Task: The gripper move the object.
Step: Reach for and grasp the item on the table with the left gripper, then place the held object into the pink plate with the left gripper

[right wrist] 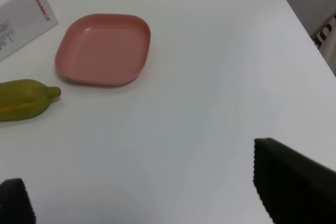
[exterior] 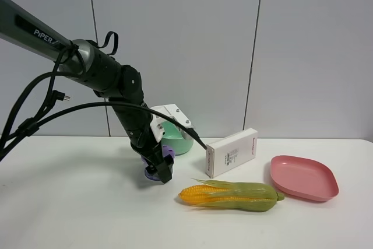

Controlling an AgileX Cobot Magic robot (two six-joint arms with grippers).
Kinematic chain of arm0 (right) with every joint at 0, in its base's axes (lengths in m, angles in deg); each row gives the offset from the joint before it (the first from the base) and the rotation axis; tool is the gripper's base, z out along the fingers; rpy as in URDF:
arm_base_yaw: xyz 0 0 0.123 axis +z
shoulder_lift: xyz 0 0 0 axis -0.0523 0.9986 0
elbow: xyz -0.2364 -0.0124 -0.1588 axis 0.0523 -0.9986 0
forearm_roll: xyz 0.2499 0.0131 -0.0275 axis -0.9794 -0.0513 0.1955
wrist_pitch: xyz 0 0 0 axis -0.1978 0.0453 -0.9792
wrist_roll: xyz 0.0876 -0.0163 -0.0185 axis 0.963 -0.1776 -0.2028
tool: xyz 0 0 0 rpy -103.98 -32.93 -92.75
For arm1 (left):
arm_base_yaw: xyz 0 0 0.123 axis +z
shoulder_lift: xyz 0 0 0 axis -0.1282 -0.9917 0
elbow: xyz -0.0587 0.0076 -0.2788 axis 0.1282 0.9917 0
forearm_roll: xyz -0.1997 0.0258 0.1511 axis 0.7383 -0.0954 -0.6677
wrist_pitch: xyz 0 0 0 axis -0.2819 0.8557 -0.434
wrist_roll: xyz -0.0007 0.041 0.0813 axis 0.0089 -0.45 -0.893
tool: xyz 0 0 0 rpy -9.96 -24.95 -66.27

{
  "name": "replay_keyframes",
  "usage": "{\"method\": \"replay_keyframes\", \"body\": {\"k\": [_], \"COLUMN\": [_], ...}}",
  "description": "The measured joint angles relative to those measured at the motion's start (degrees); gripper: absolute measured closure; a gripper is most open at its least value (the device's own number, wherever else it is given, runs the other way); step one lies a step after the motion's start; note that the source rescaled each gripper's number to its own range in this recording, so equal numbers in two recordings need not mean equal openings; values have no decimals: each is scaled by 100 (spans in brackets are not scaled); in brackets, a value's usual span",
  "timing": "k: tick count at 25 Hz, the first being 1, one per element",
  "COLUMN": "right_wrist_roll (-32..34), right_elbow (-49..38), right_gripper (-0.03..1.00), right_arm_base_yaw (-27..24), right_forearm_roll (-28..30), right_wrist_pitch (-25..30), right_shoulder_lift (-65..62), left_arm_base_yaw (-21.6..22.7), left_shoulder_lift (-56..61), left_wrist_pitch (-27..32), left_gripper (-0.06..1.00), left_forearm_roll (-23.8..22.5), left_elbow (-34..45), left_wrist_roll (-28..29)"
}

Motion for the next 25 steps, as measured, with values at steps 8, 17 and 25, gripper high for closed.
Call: {"method": "replay_keyframes", "body": {"k": [8,17,25], "right_wrist_roll": [0,0,0], "right_elbow": [0,0,0], "right_gripper": [-3,-3,-3], "right_arm_base_yaw": [0,0,0], "right_forearm_roll": [0,0,0], "right_wrist_pitch": [0,0,0], "right_shoulder_lift": [0,0,0], "left_arm_base_yaw": [0,-176,-682], "left_shoulder_lift": [113,1531,2000], "left_wrist_pitch": [416,492,1584], "left_gripper": [93,93,93], "left_forearm_roll": [0,-25,-44], "left_elbow": [-1,-21,-1321], "left_wrist_roll": [2,569,1513]}}
